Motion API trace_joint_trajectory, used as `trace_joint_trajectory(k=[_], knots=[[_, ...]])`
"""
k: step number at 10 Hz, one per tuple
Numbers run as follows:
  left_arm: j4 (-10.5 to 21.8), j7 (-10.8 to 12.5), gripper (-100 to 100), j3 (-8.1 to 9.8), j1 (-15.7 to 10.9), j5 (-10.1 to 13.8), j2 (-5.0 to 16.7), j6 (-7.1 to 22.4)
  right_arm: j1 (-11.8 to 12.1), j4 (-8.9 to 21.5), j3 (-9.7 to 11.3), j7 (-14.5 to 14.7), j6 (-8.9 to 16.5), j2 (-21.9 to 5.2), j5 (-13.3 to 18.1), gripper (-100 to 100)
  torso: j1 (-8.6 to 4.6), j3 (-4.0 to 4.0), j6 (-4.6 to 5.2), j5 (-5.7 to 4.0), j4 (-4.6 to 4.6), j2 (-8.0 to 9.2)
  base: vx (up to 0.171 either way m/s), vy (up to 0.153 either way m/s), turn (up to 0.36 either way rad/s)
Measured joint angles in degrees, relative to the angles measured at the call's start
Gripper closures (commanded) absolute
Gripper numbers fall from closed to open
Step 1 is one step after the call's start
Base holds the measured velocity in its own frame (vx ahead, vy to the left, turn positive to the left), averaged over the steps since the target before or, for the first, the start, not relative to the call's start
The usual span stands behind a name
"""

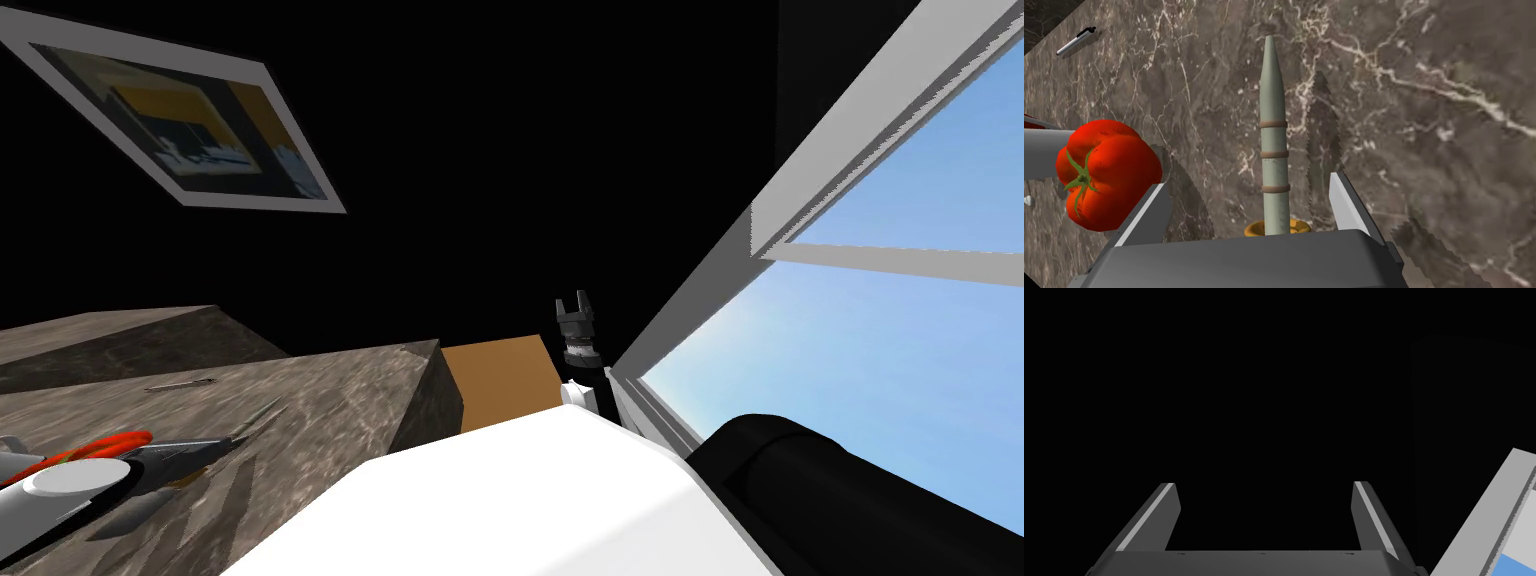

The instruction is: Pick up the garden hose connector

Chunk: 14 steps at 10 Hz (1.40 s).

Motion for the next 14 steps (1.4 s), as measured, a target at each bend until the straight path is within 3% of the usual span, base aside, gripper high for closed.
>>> trace_joint_trajectory(k=[5, 6, 10, 12, 14], knots=[[5.28, 0.76, -100, 2.48, 0.98, -0.42, 1.41, -3.65, -0.01, 0.0, 0.0, 0.0, 0.0, 0.0, 0.0, 0, 0.06, 0.17, -0.01, 0.02, 0.07, 0.28, -0.051, 0.023, -0.156], [5.48, 0.67, 100, 2.52, 0.98, -0.38, 1.46, -3.88, 0.0, 0.0, 0.0, 0.0, 0.0, 0.0, 0.0, 0, 0.01, 0.11, -0.02, 0.0, 0.05, 0.17, 0.0, 0.0, 0.0], [5.46, 0.68, 100, 2.52, 0.99, -0.38, 1.45, -3.86, 0.0, 0.0, 0.0, 0.0, 0.0, 0.0, 0.0, 0, -0.01, 0.05, -0.02, 0.0, 0.02, 0.08, 0.0, 0.0, 0.0], [5.46, 0.68, -100, 2.52, 0.99, -0.38, 1.45, -3.86, 0.0, 0.0, 0.0, 0.0, 0.0, 0.0, 0.0, 0, -0.01, 0.05, -0.02, 0.0, 0.02, 0.08, 0.011, -0.044, -0.022], [5.46, 0.18, -100, 2.75, 0.4, -0.16, 2.34, -4.26, 0.01, 0.0, 0.01, 0.0, 0.0, 0.01, 0.0, 0, -0.58, -0.06, 0.0, -0.13, -0.02, -0.12, 0.097, -0.164, 0.006]])
